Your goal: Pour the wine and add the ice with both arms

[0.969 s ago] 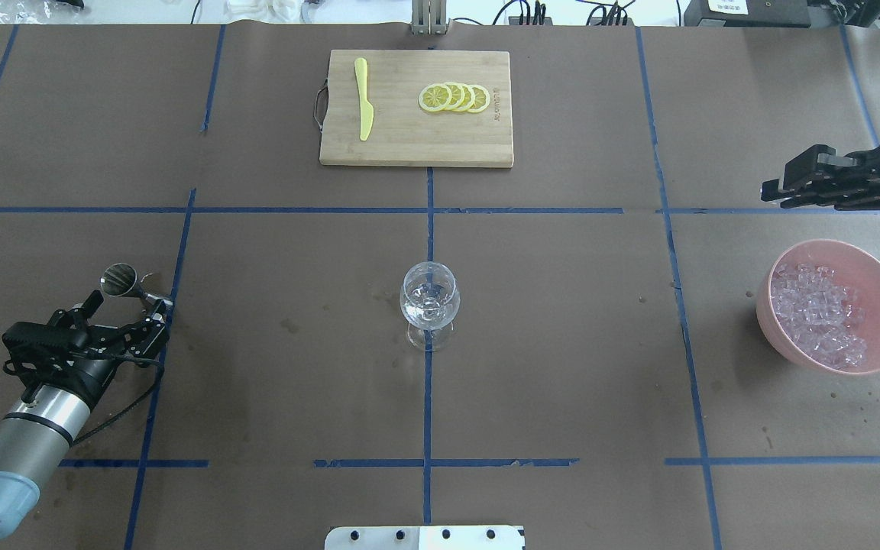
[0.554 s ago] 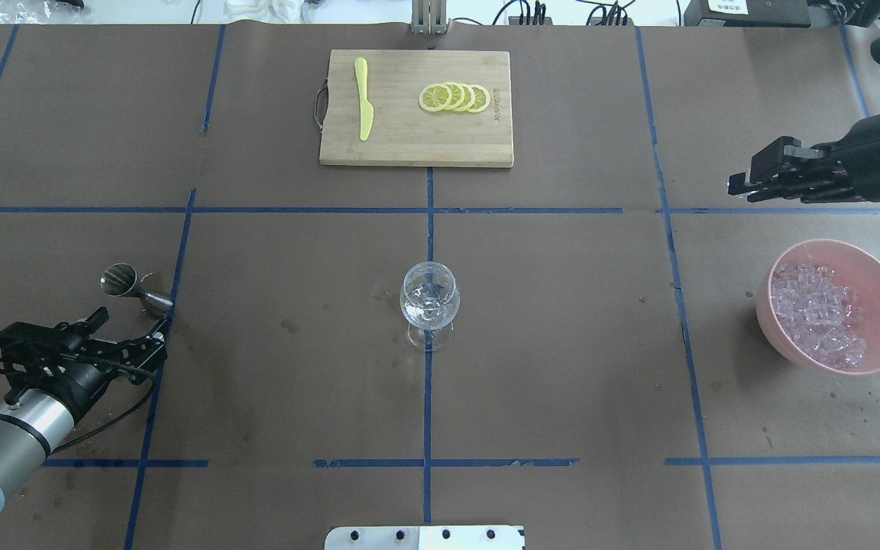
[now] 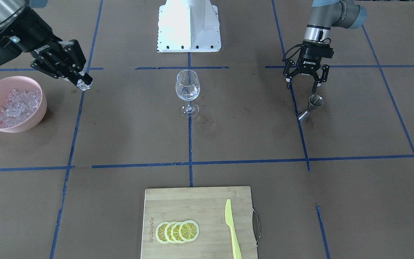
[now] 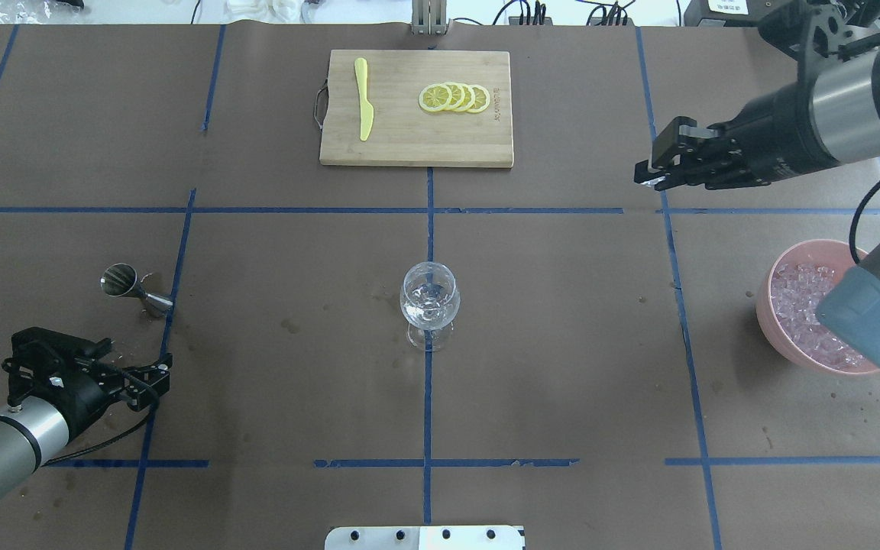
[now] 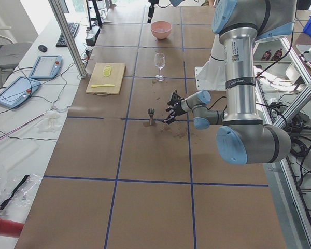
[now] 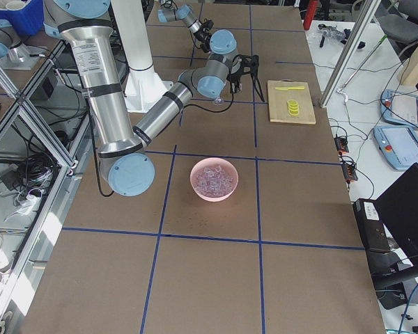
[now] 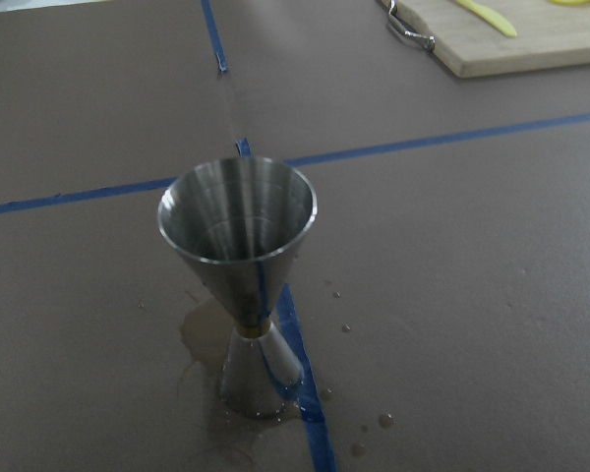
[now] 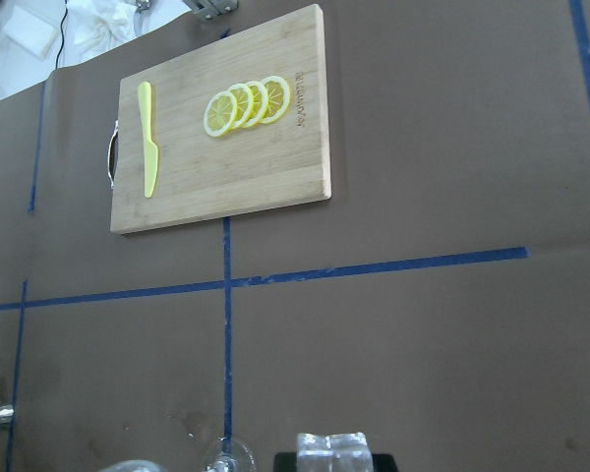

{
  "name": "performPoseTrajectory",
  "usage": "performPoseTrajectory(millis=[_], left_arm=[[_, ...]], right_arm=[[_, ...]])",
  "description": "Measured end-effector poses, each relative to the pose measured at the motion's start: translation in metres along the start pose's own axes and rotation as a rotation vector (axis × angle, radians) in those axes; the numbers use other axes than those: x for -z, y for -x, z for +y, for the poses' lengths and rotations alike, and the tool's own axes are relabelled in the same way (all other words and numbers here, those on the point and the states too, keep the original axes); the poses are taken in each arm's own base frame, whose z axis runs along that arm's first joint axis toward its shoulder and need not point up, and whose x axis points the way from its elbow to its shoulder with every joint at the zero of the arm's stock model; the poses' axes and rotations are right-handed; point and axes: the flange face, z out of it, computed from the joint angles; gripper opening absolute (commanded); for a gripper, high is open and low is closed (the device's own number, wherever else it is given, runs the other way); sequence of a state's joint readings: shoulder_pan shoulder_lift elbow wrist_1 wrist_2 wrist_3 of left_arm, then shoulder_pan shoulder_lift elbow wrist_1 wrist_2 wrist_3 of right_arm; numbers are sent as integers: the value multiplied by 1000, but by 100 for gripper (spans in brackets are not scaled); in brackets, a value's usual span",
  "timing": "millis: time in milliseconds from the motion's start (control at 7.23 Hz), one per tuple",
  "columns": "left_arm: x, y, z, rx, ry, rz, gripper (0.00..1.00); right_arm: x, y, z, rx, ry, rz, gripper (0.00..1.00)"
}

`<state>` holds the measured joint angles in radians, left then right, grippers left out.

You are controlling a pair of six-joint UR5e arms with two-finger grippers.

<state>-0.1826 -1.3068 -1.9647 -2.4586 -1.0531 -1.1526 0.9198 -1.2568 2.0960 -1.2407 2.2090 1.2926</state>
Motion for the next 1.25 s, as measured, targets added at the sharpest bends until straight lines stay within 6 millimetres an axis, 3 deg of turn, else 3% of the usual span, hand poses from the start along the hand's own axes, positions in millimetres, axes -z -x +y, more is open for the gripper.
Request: performPoseTrajectory(millis=[277, 554, 1246], left_arm=[[27, 5, -17, 12, 142, 6, 100], [39, 18, -43, 60, 285, -2, 100], [83, 15, -149, 114, 373, 14, 100]], right_arm=[[-31, 59, 19, -17, 19, -3, 0], [-74, 95, 46, -13, 21, 4, 0], [-136, 137, 104, 15, 72, 51, 0]])
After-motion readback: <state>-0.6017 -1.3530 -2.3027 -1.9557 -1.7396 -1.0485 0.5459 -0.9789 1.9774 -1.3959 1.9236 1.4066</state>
